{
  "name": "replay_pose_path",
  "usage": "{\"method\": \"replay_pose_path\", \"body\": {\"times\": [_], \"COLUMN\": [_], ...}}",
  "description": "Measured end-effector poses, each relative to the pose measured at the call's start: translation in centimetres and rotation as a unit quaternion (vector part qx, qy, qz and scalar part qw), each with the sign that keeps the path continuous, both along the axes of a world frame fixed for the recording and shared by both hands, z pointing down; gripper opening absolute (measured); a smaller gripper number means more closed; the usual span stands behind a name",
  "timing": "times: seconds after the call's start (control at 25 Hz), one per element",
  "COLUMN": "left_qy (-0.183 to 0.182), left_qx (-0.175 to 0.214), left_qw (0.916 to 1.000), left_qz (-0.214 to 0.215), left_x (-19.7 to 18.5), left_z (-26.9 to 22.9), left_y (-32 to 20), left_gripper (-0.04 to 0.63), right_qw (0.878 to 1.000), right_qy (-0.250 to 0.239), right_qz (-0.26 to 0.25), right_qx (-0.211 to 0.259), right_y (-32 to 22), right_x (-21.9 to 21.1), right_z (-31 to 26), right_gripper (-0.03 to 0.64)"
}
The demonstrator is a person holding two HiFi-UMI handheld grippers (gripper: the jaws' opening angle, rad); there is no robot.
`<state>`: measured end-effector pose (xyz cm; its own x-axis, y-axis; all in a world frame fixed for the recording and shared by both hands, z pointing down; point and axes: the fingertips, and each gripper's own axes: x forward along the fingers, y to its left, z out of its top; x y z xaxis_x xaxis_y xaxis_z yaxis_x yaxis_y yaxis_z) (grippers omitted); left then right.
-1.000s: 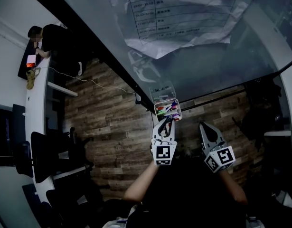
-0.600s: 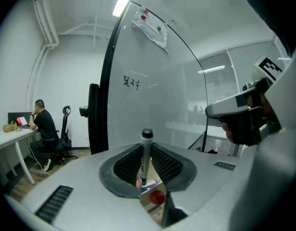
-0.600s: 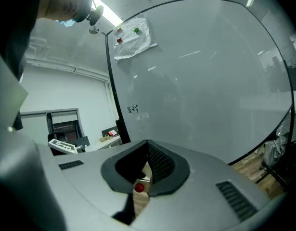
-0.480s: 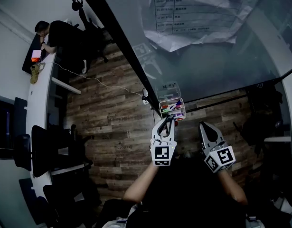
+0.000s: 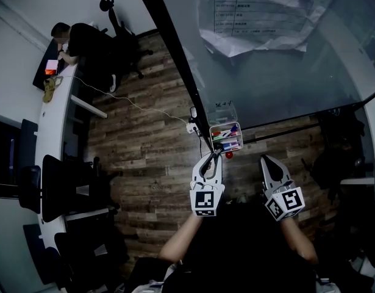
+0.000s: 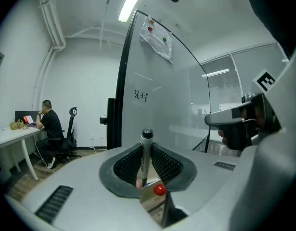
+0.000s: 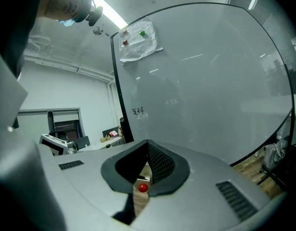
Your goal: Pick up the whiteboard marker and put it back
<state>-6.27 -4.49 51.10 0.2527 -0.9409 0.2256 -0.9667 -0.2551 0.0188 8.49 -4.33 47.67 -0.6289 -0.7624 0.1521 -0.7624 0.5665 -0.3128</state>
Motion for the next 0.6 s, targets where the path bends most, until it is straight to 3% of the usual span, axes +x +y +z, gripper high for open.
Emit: {"method": "replay_pose_path", "body": {"times": [0.6], "left_qy": [0.012], "left_qx": [0.036], "left_qw": [0.9993], "left_qz": [0.005], "left_x": [-0.3], "left_z": [-4.8], "left_y": [4.5], "left_gripper": [0.074], "right_qw": [1.000], "right_qy": [0.011], "right_qz": [-0.017], "right_qx": [0.018], "right_y": [3.2], "right_x": [-1.2], "right_z": [-0.8], "right_gripper": [0.014]}}
